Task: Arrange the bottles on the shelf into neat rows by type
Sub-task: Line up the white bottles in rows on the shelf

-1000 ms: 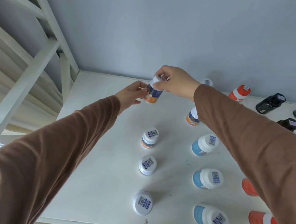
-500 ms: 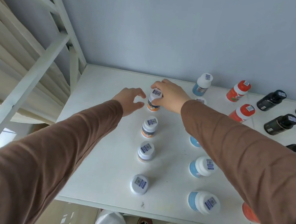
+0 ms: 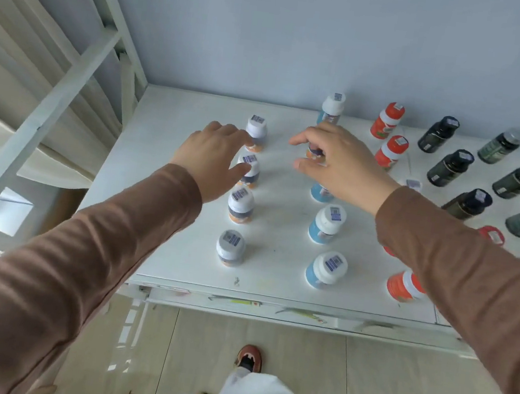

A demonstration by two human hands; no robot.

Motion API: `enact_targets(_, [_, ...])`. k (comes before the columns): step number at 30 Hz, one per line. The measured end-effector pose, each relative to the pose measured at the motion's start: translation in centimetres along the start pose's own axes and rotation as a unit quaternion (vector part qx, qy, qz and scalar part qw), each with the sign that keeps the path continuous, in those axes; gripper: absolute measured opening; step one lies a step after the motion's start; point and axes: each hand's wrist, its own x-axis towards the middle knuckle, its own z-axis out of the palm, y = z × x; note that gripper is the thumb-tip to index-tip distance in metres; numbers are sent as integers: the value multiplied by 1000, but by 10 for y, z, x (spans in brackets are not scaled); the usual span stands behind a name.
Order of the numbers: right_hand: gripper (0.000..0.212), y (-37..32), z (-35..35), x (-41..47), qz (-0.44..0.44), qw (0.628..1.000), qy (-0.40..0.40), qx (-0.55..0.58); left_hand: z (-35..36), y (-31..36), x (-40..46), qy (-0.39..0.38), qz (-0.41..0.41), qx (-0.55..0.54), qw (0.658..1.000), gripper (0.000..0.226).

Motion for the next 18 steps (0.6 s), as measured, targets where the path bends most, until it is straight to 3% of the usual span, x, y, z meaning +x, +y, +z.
enact_targets(8, [24, -16, 2, -121, 27, 999, 29, -5, 8, 62, -81, 11, 59, -68, 996, 35])
enact_targets(15, [12, -8, 43, -214, 68, 994, 78, 27, 69, 97, -141, -50, 66, -104, 991, 38])
enact_targets(18, [23, 12, 80, -243, 95, 994, 52, -14, 105, 99, -157, -74, 49, -80, 993, 47])
